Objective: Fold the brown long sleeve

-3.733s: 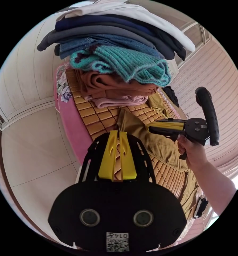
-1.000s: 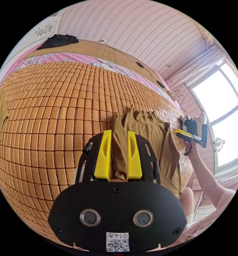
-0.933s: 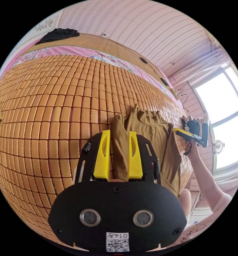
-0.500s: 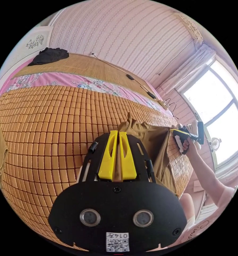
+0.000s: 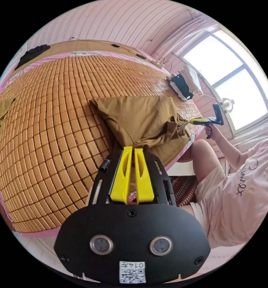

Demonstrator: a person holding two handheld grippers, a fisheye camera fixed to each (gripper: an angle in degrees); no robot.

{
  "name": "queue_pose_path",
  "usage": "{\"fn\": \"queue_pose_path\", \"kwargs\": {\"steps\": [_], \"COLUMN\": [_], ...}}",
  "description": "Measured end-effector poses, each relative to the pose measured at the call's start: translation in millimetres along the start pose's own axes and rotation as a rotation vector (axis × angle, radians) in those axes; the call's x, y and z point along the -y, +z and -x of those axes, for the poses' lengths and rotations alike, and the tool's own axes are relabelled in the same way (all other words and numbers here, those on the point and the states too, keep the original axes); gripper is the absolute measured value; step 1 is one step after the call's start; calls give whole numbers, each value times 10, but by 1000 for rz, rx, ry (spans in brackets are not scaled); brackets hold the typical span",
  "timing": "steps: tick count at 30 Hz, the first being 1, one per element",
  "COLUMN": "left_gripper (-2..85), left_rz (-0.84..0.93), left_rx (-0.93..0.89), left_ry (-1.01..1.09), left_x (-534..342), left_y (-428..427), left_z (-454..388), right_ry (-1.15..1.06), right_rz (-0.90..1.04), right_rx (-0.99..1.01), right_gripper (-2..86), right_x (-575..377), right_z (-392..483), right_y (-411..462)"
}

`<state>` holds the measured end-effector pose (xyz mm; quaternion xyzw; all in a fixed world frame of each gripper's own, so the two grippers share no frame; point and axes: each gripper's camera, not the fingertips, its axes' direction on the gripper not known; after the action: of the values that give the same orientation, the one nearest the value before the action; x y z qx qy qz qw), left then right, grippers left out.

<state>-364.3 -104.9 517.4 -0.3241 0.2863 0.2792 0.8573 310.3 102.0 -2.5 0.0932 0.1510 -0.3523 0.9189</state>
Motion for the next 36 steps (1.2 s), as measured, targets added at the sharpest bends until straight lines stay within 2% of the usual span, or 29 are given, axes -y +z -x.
{"fn": "queue_pose_path", "kwargs": {"steps": [2,7,12,15,17,19,25,29,33,36], "left_gripper": [-8,5,50,75,75,32,8,40,52,48], "left_rz": [75,45,36,73,120,132,206,240,207,90], "left_rx": [63,282,187,150,149,213,181,142,159,299], "left_ry": [-55,22,176,220,226,212,261,234,240,178], "left_x": [-141,-259,-173,-100,-58,-58,-237,-362,-443,-449], "left_y": [202,10,162,552,788,965,922,970,850,684], "left_z": [6,-409,-1071,-1392,-1491,-1531,-1630,-1631,-1739,-1662], "right_ry": [22,2,-223,-322,-351,-364,-403,-367,-222,-90], "right_rz": [92,25,-93,-64,4,77,98,186,29,-70], "right_rx": [-82,-219,-153,-59,-71,-120,-139,-139,-172,-291], "right_gripper": [-8,1,68,98,84,49,30,64,49,16], "right_x": [-140,-194,114,317,395,418,200,135,204,312], "right_z": [75,381,1144,1488,1614,1670,1872,1863,1740,1606], "right_y": [278,105,66,320,534,746,697,801,512,457]}}
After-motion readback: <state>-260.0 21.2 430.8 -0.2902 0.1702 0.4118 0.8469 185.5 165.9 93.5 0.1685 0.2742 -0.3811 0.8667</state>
